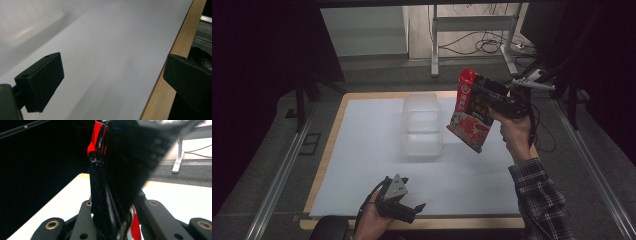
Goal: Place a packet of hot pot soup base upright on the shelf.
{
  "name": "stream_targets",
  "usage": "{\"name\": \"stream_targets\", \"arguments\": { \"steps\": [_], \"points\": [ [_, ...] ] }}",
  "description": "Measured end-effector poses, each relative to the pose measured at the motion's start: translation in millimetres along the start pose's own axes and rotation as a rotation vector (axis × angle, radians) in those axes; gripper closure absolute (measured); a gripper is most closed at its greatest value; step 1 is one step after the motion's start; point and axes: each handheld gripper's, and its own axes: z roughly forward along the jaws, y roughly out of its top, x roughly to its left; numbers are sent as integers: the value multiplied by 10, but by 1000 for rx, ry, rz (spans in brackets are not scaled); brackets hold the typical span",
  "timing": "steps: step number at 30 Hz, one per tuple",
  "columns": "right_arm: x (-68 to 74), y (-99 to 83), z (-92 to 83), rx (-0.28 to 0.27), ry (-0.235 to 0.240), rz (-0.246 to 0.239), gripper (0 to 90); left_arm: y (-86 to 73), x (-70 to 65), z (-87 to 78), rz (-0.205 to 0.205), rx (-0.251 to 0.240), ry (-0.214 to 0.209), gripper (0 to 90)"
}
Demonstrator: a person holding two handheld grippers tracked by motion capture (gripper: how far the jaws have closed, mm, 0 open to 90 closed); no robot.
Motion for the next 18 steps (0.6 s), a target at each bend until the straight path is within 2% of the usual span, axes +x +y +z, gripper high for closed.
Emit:
{"name": "stream_targets", "arguments": {
  "steps": [7,15,18],
  "points": [
    [49,130,167,-4,8,-13,748,-28,-4,-33,5,4,24,7],
    [115,230,452,-8,18,-15,748,-44,17,-55,-7,1,34,0],
    [131,243,510,-9,20,-14,748,-43,14,-54,-7,2,37,0]
  ]
}}
